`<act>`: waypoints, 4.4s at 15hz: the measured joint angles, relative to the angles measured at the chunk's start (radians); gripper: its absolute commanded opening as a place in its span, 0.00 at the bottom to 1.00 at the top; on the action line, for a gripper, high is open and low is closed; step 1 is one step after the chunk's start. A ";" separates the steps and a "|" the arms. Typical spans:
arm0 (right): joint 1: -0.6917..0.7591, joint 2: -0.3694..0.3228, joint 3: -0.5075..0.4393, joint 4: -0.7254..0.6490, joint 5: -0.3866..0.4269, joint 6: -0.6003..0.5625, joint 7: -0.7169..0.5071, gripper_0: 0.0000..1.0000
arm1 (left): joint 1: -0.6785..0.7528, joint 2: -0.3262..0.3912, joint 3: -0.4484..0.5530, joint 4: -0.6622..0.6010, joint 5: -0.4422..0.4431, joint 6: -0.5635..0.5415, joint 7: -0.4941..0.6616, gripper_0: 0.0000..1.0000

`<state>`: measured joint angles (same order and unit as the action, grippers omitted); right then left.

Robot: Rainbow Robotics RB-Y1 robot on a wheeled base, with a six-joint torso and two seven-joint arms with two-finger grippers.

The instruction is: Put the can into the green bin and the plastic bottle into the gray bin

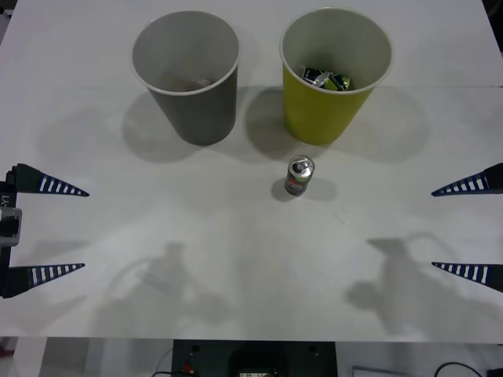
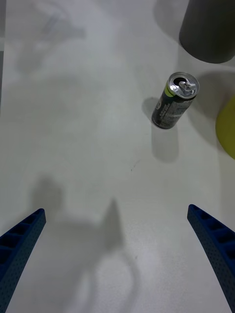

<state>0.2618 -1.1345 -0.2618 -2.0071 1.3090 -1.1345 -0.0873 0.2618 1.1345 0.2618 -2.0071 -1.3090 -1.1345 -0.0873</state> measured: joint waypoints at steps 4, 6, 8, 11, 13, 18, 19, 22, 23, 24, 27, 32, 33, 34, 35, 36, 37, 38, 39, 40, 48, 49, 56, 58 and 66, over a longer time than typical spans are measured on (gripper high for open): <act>0.020 0.014 0.018 0.012 0.006 -0.010 0.003 1.00 | 0.000 0.000 0.000 0.000 0.000 0.000 0.000 1.00; 0.021 0.016 0.012 0.023 0.010 -0.028 0.009 1.00 | 0.000 0.000 0.000 0.000 0.000 0.000 0.000 1.00; 0.020 0.016 0.009 0.026 0.016 -0.031 0.015 1.00 | 0.000 0.000 0.000 0.000 0.000 0.000 0.000 1.00; 0.009 0.017 0.009 0.051 0.007 -0.032 0.031 1.00 | 0.000 0.000 0.000 0.000 0.000 0.000 0.000 1.00; -0.012 0.026 0.009 0.080 -0.005 -0.050 0.052 1.00 | 0.000 0.000 0.000 0.000 0.000 0.000 0.000 1.00; -0.097 0.089 0.011 0.187 -0.033 -0.139 0.108 1.00 | 0.000 0.000 0.000 0.000 0.000 0.000 0.000 1.00; -0.105 0.094 0.013 0.199 -0.038 -0.140 0.118 1.00 | 0.000 0.000 0.000 0.000 0.000 0.000 0.000 1.00; -0.140 0.126 0.033 0.248 -0.050 -0.141 0.154 1.00 | 0.000 0.000 0.000 0.000 0.000 0.000 0.000 1.00; -0.159 0.134 0.052 0.276 -0.064 -0.141 0.166 1.00 | 0.000 0.000 0.000 0.000 0.000 0.000 0.000 1.00; -0.180 0.143 0.072 0.313 -0.083 -0.141 0.194 1.00 | 0.000 0.000 0.000 0.000 0.000 0.000 0.000 1.00; -0.255 0.164 0.151 0.461 -0.155 -0.141 0.321 1.00 | 0.000 0.000 0.000 0.000 0.000 0.000 0.000 1.00; -0.356 0.226 0.254 0.653 -0.224 -0.138 0.451 1.00 | 0.000 0.000 0.000 0.000 0.000 0.000 0.000 1.00; -0.369 0.244 0.261 0.673 -0.226 -0.135 0.459 1.00 | 0.000 0.000 0.000 0.000 0.000 0.000 0.000 1.00; -0.380 0.266 0.264 0.689 -0.226 -0.132 0.461 1.00 | 0.000 0.000 0.000 0.000 0.000 0.000 0.000 1.00; -0.389 0.289 0.265 0.701 -0.226 -0.126 0.462 1.00 | 0.000 0.000 0.000 0.000 0.000 0.000 0.000 1.00; -0.397 0.312 0.267 0.712 -0.226 -0.118 0.463 1.00 | 0.000 0.000 0.000 0.000 0.000 0.000 0.000 1.00; -0.406 0.337 0.273 0.726 -0.226 -0.107 0.464 1.00 | 0.000 0.000 0.000 0.000 0.000 0.000 0.000 1.00; -0.413 0.359 0.279 0.739 -0.226 -0.098 0.465 1.00 | 0.000 0.000 0.000 0.000 0.000 0.000 0.000 1.00; -0.420 0.381 0.281 0.753 -0.226 -0.090 0.467 1.00 | 0.000 0.000 0.000 0.000 0.000 0.000 0.000 1.00; -0.427 0.408 0.282 0.770 -0.226 -0.083 0.470 1.00 | 0.000 0.000 0.000 0.000 0.000 0.000 0.000 1.00; -0.472 0.575 0.282 0.866 -0.225 0.003 0.489 1.00 | 0.000 0.000 0.000 0.000 0.000 0.000 0.000 1.00; -0.472 0.591 0.282 0.866 -0.223 0.026 0.491 1.00 | 0.000 0.000 0.000 0.000 0.000 0.000 0.000 1.00; -0.484 0.673 0.306 0.866 -0.214 0.136 0.496 1.00 | 0.000 0.000 0.000 0.000 0.000 0.000 0.000 1.00; -0.492 0.696 0.320 0.866 -0.213 0.173 0.497 1.00 | 0.000 0.000 0.000 0.000 0.000 0.000 0.000 1.00; -0.531 0.749 0.389 0.866 -0.214 0.330 0.501 1.00 | 0.000 0.000 0.000 0.000 0.000 0.000 0.000 1.00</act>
<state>-0.2695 -0.3858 0.1274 -1.1411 1.0954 -0.8044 0.4142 0.2618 1.1345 0.2618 -2.0071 -1.3090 -1.1345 -0.0873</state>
